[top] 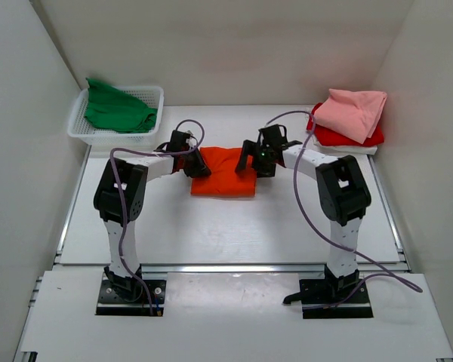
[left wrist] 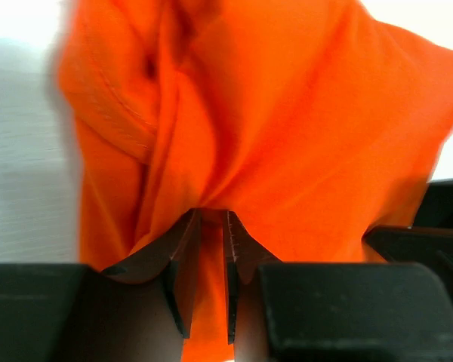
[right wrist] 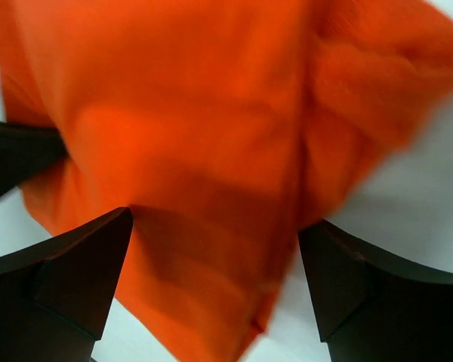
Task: Fold and stack the t-shirts
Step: Fold the long partially folded tshirt into a neat square, then put the neatly folded tshirt into the corner of the board with the right arm
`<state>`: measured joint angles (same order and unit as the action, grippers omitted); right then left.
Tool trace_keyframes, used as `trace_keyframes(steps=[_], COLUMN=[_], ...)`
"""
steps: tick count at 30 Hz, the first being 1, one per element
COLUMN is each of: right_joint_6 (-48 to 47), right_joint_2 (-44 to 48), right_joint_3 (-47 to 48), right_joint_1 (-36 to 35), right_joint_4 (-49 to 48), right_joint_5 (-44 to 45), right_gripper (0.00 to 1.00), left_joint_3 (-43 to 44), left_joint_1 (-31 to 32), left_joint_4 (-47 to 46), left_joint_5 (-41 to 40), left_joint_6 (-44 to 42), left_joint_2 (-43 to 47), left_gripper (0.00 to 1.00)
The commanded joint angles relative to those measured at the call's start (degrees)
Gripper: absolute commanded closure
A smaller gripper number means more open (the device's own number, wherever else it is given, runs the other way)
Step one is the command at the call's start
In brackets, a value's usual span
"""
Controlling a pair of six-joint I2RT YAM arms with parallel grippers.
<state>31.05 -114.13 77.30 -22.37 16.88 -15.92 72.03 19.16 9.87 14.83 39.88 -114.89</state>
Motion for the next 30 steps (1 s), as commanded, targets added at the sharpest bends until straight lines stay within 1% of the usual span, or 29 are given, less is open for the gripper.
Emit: trace_keyframes(steps=[1,2,4,5,6,7,8,9,11,12,13,14,15,16,17,18,19,20,21,22,24,26,29,30], right_joint_6=[2.3,3.3,4.5,4.7,4.9,5.3,4.6,4.5,1.5,-2.7,-5.4,-11.1,-16.8,-19.7,-25.8,-30.0,-35.2,-37.9,-41.0,-44.8,-48.0,-48.5,-49.9,-50.5], right_joint_2=[-6.0,-7.4,-8.9,-9.8,-10.1,-10.1,-10.2,-9.9,-9.0,-8.9,-9.4,-9.5,-9.8,-10.1,-10.2,-9.5,-8.8,-7.6,-6.9,-5.9,-3.4,-1.8,0.8,1.3], right_joint_3=[5.7,6.5,7.2,7.6,7.7,7.6,7.1,6.5,7.8,10.1,12.4,16.4,20.5,22.3,24.8,26.9,27.9,28.1,27.6,26.2,24.8,25.4,25.0,24.1], right_joint_1=[-2.0,-2.2,-2.5,-2.4,-2.5,-2.3,-2.1,-1.5,0.6,1.1,2.1,2.9,3.6,4.7,5.7,6.3,6.7,7.1,7.3,7.3,9.6,12.2,16.5,18.3], right_joint_4=[-1.0,-0.8,-2.1,-2.1,-2.3,-2.5,-2.6,-3.4,-1.9,-1.1,2.7,6.7,8.7,12.5,14.7,15.9,16.2,15.9,14.5,13.4,9.4,8.1,3.6,1.8], right_joint_5=[-2.8,-3.2,-7.4,-7.6,-9.5,-10.5,-11.2,-12.1,-13.1,-13.1,-11.7,-10.3,-9.1,-6.7,-4.8,0.3,2.9,6.7,12.7,15.0,19.6,18.9,18.6,17.2], right_gripper=[0.11,0.11,0.14,0.2,0.31,0.53,0.7,1.0,1.0,1.0,1.0,1.0,1.0,1.0,1.0,1.0,1.0,1.0,1.0,1.0,1.0,1.0,1.0,1.0], left_joint_3=[-1.1,-1.4,-1.8,-1.8,-2.1,-2.2,-2.3,-2.4,-2.3,-2.5,-2.3,-2.3,-2.6,-3.1,-3.3,-4.2,-5.0,-6.1,-6.1,-6.9,-8.0,-8.7,-9.3,-9.3], left_joint_1=[-1.1,-1.9,-1.5,-1.4,-1.4,-1.5,-1.4,-1.5,-2.1,-2.6,-2.7,-3.2,-3.9,-3.9,-4.2,-4.6,-4.7,-4.8,-5.4,-5.4,-6.1,-6.0,-6.0,-6.1], left_joint_4=[0.0,0.0,-0.2,-0.5,-0.5,-0.9,-1.4,-1.7,-1.7,-1.6,-1.2,-0.8,-0.6,-0.5,-0.5,-0.3,-0.4,0.1,0.0,0.4,0.7,0.9,1.4,1.7], left_joint_5=[-1.5,-1.6,-0.9,-0.9,-0.7,-0.6,0.0,0.5,3.2,3.4,4.2,4.6,5.4,5.6,5.6,5.7,5.1,4.9,4.5,4.8,5.1,5.1,5.3,5.1], left_joint_6=[0.4,0.5,0.5,0.4,0.5,0.8,1.0,0.8,1.3,1.0,1.1,1.0,0.7,0.4,0.5,0.5,0.1,-0.1,-0.5,-0.9,-1.2,-1.9,-2.4,-2.8], left_joint_2=[1.2,1.2,1.3,1.3,1.4,1.9,2.1,2.0,3.0,4.0,4.6,5.8,7.3,8.1,9.8,11.3,13.0,13.6,14.9,15.5,16.4,16.6,16.6,16.6], left_gripper=[0.71,0.71,0.71,0.72,0.71,0.71,0.7,0.69,0.68,0.67,0.66,0.66,0.66,0.66,0.66,0.66,0.66,0.66,0.65,0.65,0.65,0.66,0.65,0.65])
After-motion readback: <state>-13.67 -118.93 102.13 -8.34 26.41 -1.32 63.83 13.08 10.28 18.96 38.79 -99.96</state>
